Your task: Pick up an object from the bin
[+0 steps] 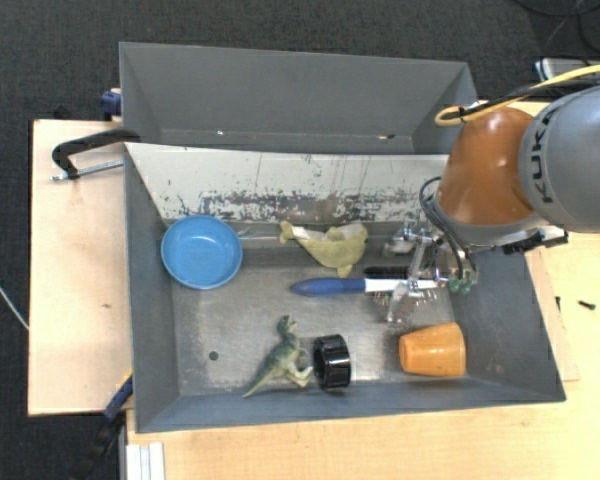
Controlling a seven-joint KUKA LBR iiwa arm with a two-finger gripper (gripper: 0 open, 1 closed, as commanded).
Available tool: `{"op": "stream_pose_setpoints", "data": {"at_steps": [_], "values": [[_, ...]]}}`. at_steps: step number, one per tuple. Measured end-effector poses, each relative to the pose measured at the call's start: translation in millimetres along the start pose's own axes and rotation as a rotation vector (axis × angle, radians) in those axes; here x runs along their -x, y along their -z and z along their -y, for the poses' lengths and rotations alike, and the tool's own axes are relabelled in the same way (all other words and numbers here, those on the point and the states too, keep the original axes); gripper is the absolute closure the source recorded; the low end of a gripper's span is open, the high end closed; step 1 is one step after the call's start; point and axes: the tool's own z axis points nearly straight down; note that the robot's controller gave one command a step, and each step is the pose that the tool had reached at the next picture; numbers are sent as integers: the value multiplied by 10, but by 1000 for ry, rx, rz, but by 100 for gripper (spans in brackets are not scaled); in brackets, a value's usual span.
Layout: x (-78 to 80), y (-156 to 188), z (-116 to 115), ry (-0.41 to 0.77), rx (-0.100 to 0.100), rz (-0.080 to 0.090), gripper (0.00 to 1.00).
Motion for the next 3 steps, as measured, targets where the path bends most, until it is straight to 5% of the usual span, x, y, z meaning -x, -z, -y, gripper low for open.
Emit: {"op": "stream_pose_setpoints", "data": {"at_steps": [1,2,3], "values": [[9,11,-4,1,0,2,0],[19,18,-8,1,0,5,100],[48,834,-13,2,1,11,100]]}}
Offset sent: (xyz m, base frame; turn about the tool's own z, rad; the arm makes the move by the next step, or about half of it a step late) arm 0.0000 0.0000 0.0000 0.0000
